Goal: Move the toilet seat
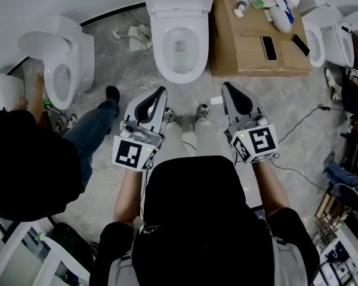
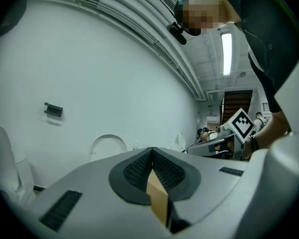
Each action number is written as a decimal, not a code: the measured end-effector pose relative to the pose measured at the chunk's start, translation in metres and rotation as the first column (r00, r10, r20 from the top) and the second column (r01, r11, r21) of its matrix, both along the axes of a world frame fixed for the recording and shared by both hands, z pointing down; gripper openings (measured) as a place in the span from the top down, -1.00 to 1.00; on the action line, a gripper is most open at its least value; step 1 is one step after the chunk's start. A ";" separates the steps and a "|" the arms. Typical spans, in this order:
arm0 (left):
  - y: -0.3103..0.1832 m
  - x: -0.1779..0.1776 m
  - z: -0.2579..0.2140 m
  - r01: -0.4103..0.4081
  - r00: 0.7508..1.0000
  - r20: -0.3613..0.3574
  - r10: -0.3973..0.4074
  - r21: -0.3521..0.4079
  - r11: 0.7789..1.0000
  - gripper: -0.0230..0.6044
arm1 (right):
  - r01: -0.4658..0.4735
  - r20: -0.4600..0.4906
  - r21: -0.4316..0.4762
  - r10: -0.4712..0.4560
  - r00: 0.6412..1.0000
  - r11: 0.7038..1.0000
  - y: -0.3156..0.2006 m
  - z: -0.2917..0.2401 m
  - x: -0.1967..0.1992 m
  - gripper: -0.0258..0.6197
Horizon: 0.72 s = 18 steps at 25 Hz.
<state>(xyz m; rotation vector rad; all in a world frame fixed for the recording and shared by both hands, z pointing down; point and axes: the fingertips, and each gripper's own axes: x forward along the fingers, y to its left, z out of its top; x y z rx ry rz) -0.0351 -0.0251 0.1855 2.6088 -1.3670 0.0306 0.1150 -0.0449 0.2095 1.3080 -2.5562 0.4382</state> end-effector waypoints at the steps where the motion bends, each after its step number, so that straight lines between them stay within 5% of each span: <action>1: -0.002 0.003 0.008 0.000 1.000 0.003 0.000 -0.012 1.000 0.90 | 0.020 -0.005 -0.014 -0.020 1.000 1.000 -0.004 0.010 0.000 0.88; 8: -0.015 0.015 0.088 0.026 0.998 0.065 -0.018 -0.126 0.992 0.90 | 0.086 -0.039 -0.105 -0.090 0.995 0.991 -0.023 0.086 -0.001 0.88; 13: -0.026 0.015 0.133 0.026 1.000 0.022 -0.023 -0.167 0.986 0.90 | 0.119 -0.078 -0.137 -0.130 0.988 0.983 -0.028 0.138 -0.008 0.88; 18: -0.032 0.018 0.181 0.001 0.998 0.066 0.013 -0.212 0.977 0.90 | 0.108 -0.109 -0.181 -0.129 0.986 0.977 -0.030 0.189 -0.007 0.88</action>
